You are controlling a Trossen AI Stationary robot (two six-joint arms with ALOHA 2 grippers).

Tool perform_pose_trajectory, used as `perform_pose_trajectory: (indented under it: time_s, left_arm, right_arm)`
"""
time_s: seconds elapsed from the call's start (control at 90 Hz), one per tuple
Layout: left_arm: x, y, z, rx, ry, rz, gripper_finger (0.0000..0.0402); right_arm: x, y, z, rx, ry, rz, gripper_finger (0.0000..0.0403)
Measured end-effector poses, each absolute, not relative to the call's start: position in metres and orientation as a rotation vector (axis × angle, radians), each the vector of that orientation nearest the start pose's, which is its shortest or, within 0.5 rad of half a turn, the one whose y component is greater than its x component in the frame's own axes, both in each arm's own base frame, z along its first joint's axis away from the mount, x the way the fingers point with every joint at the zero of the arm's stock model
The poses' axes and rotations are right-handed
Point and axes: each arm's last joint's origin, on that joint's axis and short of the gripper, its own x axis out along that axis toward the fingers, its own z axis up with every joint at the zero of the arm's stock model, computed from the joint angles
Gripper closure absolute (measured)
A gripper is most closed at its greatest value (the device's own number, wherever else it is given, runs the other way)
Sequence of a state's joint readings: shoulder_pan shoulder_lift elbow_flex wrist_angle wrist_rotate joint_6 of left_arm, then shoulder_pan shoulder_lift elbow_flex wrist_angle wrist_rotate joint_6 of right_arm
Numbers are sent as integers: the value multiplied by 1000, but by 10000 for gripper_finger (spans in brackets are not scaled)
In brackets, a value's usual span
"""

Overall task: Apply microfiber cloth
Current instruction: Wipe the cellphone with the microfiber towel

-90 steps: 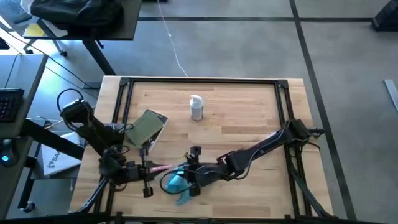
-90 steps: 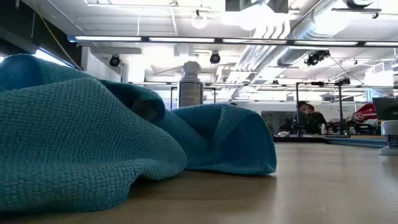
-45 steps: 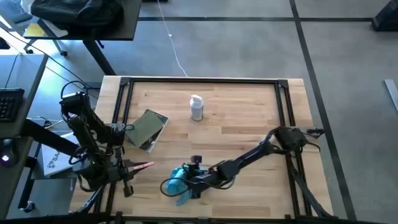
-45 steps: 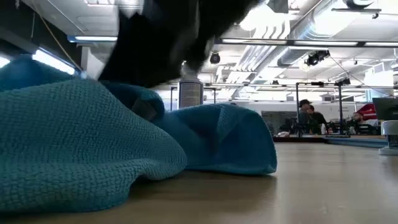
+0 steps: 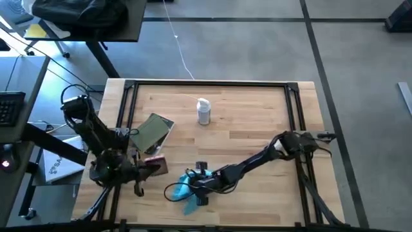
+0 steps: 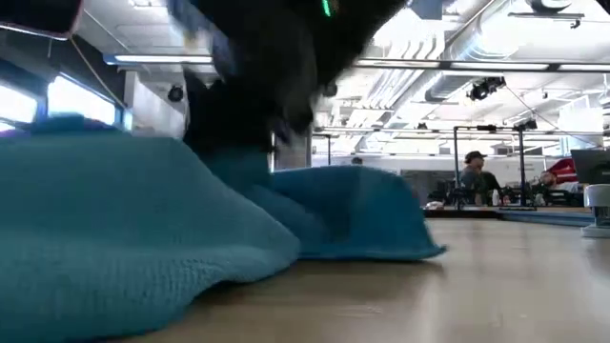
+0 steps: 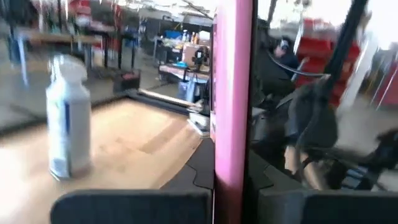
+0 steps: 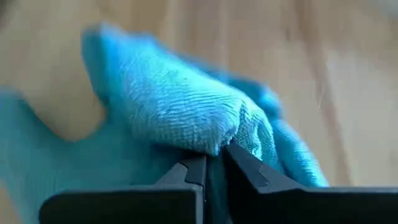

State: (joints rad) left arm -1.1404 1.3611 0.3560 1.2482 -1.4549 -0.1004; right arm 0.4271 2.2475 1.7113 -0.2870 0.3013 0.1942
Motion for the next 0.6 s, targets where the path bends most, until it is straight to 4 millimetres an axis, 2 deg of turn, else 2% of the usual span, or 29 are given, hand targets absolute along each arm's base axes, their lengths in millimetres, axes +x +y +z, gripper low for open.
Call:
perform_pose_trajectory:
  time_s: [0.078, 0.156, 0.289, 0.356, 0.4, 0.444, 0.6]
  left_arm:
    - [119, -181, 199, -428, -98, 270, 400]
    - [124, -177, 193, -529, -104, 223, 395]
    - [131, -174, 182, -633, -72, 189, 391]
    - [135, -172, 177, -682, -56, 194, 390]
    - [137, -170, 174, -714, -48, 202, 390]
    - [139, -168, 171, -750, -43, 214, 390]
    - [146, -162, 168, -859, -53, 245, 388]
  right_arm:
    - [448, 197, 204, -193, 723, 1, 401]
    - [441, 198, 235, -349, 707, -107, 402]
    - [433, 197, 279, -682, 668, -440, 402]
    - [430, 195, 301, -748, 600, -631, 402]
    - [430, 194, 312, -737, 562, -704, 403]
    - [432, 192, 321, -677, 531, -706, 403]
    - [448, 190, 327, -358, 485, -367, 403]
